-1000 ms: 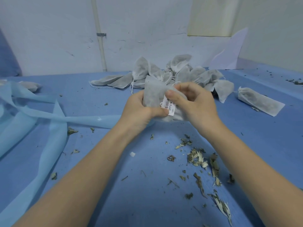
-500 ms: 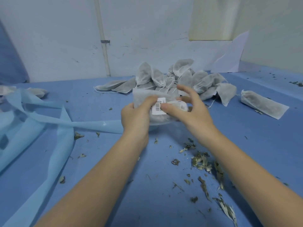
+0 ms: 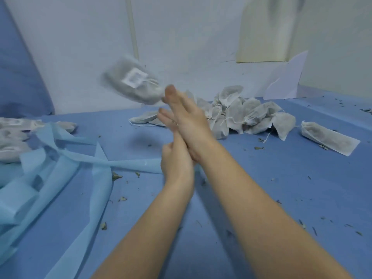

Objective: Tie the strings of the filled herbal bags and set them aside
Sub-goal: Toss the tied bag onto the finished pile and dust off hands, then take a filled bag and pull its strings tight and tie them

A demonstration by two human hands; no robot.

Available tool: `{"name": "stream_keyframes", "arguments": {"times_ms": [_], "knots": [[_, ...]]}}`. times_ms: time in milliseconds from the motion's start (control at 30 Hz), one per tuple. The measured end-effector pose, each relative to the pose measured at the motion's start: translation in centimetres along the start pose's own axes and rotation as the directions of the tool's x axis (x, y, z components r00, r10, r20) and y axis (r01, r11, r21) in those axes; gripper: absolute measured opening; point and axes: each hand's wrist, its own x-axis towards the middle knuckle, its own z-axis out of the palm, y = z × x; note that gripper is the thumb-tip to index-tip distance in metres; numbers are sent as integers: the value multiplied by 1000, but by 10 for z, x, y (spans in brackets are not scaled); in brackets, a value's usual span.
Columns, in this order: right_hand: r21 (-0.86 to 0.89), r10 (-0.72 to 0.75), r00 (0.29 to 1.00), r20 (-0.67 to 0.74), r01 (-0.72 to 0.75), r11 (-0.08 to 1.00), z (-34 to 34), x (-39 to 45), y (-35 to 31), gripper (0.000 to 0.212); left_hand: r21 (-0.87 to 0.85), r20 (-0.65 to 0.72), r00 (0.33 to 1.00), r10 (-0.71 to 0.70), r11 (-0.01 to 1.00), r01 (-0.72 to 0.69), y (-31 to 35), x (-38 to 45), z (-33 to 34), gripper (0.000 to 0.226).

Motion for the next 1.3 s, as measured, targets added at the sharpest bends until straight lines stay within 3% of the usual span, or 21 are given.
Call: {"name": "stream_keyframes", "arguments": {"times_ms": [33,67,200,367,533,700,867,1067,1200,1300], "knots": [[-98,18,982,190,0,995,12,0,-3,49,16,-15,1000,12,1000,-12,1,3,0,34],[-190,49,958,282,5,982,18,-1,-4,55,44,-34,999,19,999,-18,3,6,-2,35],[-261,137,954,267,-65,963,6,1,-1,58,265,-30,994,104,960,-92,2,12,-3,30],[-72,150,988,41,-147,986,-39,-1,3,21,449,158,977,140,871,-197,-12,-1,24,26],[28,172,963,-208,-169,985,-99,-2,4,11,552,314,946,78,796,-249,-35,-5,67,25],[36,168,912,-373,-167,985,-153,-5,7,12,616,350,930,114,720,-320,-55,10,105,25],[74,184,852,-491,-170,983,-177,1,9,11,780,290,921,260,493,-385,-61,45,134,28],[67,211,844,-493,-204,977,-179,2,13,19,909,361,898,251,121,-399,-76,78,152,44],[-27,194,865,-462,-232,972,-177,4,17,18,905,421,869,260,-54,-422,-74,84,153,39],[-208,110,902,-417,-213,955,-175,5,22,18,888,458,838,296,-99,-450,-76,76,149,38]]}}
